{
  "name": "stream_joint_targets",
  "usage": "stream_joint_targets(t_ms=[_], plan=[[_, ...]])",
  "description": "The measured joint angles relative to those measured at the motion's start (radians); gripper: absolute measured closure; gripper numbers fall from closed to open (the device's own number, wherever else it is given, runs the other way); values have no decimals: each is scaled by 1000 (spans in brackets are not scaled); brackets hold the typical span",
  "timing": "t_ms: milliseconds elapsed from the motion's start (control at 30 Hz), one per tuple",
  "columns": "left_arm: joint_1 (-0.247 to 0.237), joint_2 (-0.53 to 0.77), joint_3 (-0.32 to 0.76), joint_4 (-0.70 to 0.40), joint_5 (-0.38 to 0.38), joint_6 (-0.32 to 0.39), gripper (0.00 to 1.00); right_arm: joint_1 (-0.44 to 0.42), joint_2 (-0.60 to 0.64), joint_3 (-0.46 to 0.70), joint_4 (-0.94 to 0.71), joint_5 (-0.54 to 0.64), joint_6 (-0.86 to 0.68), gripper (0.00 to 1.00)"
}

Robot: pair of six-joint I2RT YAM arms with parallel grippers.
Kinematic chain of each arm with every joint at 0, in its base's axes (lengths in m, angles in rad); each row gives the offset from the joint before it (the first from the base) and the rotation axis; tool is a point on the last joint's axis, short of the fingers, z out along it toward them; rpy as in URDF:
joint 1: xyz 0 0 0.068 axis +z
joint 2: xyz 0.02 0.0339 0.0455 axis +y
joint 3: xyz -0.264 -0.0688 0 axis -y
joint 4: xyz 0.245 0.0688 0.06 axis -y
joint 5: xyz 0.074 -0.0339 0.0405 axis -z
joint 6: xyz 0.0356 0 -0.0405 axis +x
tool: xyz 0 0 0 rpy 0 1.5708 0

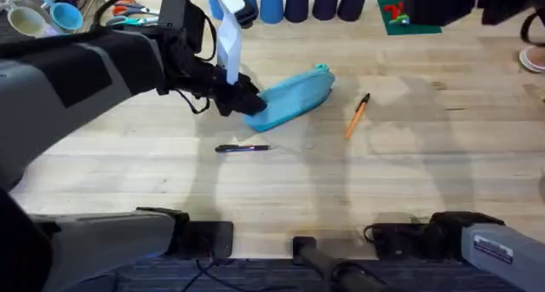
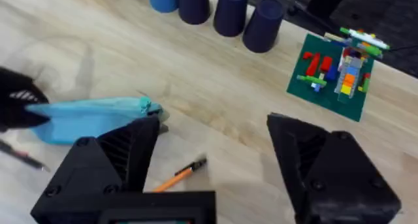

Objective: Unzip the bag, pick up the pens from the table one at a time and place them inside, then zip the bag closed.

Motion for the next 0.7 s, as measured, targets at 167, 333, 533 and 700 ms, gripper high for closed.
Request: stream_joint_targets(t_ms=[167, 333, 533, 700], plan=[[0, 0, 0, 0, 0, 0, 959, 0, 122, 178, -173, -27, -80, 9], [0, 0, 0, 1, 0, 0, 959, -16, 300, 370, -346, -114, -217, 9], [0, 0, 0, 1, 0, 0, 959, -101, 451, 480, -469, -376, -452, 9], [0, 0, 0, 1, 0, 0, 959, -166, 503, 484, -417, -505, -574, 6]])
